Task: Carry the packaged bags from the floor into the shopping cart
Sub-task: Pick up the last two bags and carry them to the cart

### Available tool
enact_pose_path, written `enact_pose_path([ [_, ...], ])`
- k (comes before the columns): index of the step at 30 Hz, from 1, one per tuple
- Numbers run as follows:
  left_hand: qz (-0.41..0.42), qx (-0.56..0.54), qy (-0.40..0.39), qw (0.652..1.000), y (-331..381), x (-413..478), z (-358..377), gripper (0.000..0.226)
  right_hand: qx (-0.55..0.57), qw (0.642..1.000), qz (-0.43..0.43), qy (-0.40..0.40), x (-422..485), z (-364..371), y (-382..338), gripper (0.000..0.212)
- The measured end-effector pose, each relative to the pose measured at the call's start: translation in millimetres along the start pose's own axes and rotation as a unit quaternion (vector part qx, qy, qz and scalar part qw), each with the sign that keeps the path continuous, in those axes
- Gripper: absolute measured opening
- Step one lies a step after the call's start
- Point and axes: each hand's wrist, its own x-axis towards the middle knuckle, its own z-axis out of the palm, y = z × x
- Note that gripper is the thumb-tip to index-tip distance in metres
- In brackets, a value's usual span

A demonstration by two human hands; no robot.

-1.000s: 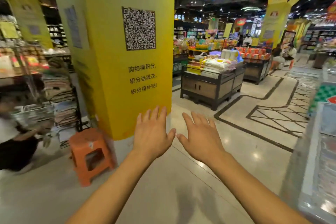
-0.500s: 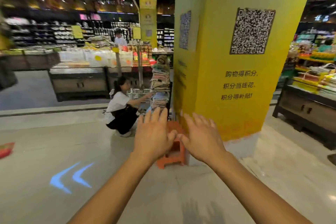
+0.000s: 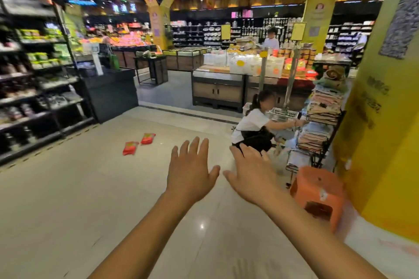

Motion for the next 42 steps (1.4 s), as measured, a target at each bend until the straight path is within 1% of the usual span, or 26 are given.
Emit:
enact_pose_path([
  [6, -0.066, 0.051, 0.016, 0.996, -40.4, 62.8, 14.5, 0.08, 0.033, 0.996, -0.078, -0.017, 95.2, 13.6, -10.8, 0.07],
  [13, -0.138, 0.089, 0.043, 0.986, -59.0, 141.2, 27.9, 0.08, 0.045, 0.988, -0.143, -0.038, 196.3, 21.6, -4.6, 0.069],
  [18, -0.183, 0.089, 0.035, 0.978, -79.5, 177.2, 38.9, 0.08, 0.056, 0.98, -0.183, -0.046, 252.8, 34.6, -12.0, 0.068],
  [24, -0.216, 0.106, 0.013, 0.971, -119.1, 218.5, 52.5, 0.079, 0.064, 0.973, -0.214, -0.053, 318.7, 55.9, -34.1, 0.068],
  [31, -0.228, 0.095, 0.009, 0.969, -194.8, 288.9, 80.1, 0.078, 0.056, 0.972, -0.221, -0.059, 412.7, 89.3, -77.8, 0.07],
  [37, -0.236, 0.075, 0.02, 0.969, -290.2, 375.0, 99.0, 0.078, 0.044, 0.974, -0.215, -0.056, 519.5, 107.4, -137.4, 0.069],
  [42, -0.226, 0.079, 0.019, 0.971, -361.8, 435.4, 102.3, 0.077, 0.042, 0.974, -0.214, -0.055, 598.4, 117.7, -189.5, 0.07],
])
